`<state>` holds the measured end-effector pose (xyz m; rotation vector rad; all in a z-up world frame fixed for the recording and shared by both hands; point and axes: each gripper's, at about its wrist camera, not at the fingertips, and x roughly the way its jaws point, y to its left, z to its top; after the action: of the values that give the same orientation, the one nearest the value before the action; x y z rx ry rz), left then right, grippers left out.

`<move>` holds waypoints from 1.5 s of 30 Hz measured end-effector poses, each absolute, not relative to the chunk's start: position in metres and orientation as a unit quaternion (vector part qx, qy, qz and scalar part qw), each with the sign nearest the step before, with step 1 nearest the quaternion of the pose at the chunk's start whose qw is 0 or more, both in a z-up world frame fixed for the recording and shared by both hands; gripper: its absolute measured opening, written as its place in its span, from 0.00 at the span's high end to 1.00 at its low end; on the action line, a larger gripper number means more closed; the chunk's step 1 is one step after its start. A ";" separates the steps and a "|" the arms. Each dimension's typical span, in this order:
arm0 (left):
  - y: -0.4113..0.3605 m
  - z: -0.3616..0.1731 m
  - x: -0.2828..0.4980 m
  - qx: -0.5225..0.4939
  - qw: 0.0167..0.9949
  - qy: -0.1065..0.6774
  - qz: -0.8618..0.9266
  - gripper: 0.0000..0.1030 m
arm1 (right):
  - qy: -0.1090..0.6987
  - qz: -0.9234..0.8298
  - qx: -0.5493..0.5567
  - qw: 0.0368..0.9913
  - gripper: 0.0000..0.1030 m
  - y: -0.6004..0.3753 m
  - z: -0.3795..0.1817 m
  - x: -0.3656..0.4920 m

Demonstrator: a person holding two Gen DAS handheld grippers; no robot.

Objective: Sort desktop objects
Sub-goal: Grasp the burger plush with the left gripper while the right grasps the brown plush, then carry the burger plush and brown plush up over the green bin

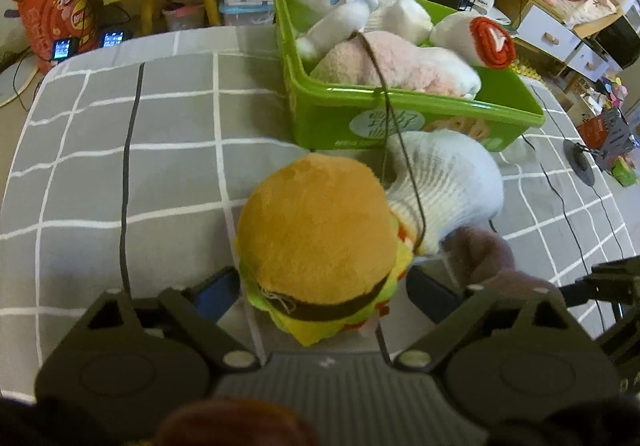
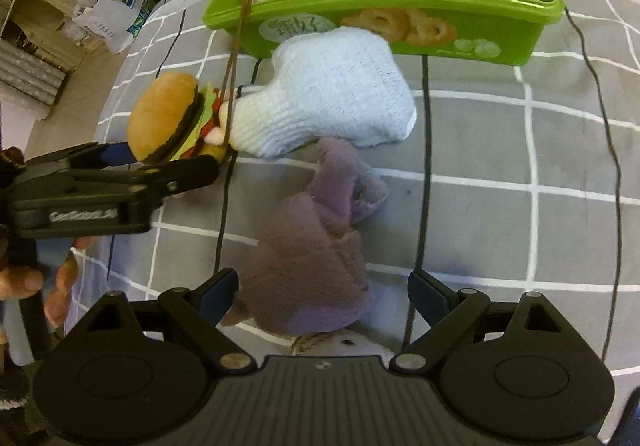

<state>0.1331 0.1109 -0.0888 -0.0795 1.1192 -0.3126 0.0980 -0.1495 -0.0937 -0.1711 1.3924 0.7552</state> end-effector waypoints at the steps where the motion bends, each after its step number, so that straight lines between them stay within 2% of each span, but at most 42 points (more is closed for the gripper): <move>1: 0.112 -0.090 0.133 -0.040 0.834 0.530 -0.148 0.19 | 0.623 0.341 -0.082 0.700 0.11 -0.148 -0.094 0.096; 3: 0.114 -0.091 0.133 -0.045 0.833 0.531 -0.148 0.29 | 0.617 0.343 -0.090 0.702 0.11 -0.146 -0.092 0.094; 5: 0.116 -0.091 0.133 -0.048 0.833 0.531 -0.147 0.33 | 0.612 0.347 -0.092 0.705 0.16 -0.146 -0.090 0.093; 9: 0.118 -0.089 0.132 -0.053 0.834 0.528 -0.149 0.36 | 0.605 0.351 -0.099 0.708 0.30 -0.148 -0.089 0.094; 11: 0.118 -0.088 0.132 -0.050 0.835 0.527 -0.149 0.37 | 0.603 0.352 -0.101 0.709 0.41 -0.149 -0.089 0.094; 13: 0.118 -0.086 0.131 -0.049 0.836 0.526 -0.150 0.37 | 0.600 0.353 -0.104 0.710 0.43 -0.150 -0.088 0.094; 35: 0.137 -0.053 0.121 -0.069 0.850 0.499 -0.156 0.38 | 0.570 0.362 -0.073 0.734 0.47 -0.159 -0.050 0.103; 45: 0.147 -0.030 0.125 -0.102 0.862 0.472 -0.155 0.38 | 0.552 0.355 -0.020 0.754 0.48 -0.172 -0.019 0.124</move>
<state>0.1254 0.1470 -0.0304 -0.2130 0.9904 -0.3247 0.1244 -0.1724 -0.0190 -0.0447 1.2054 0.7756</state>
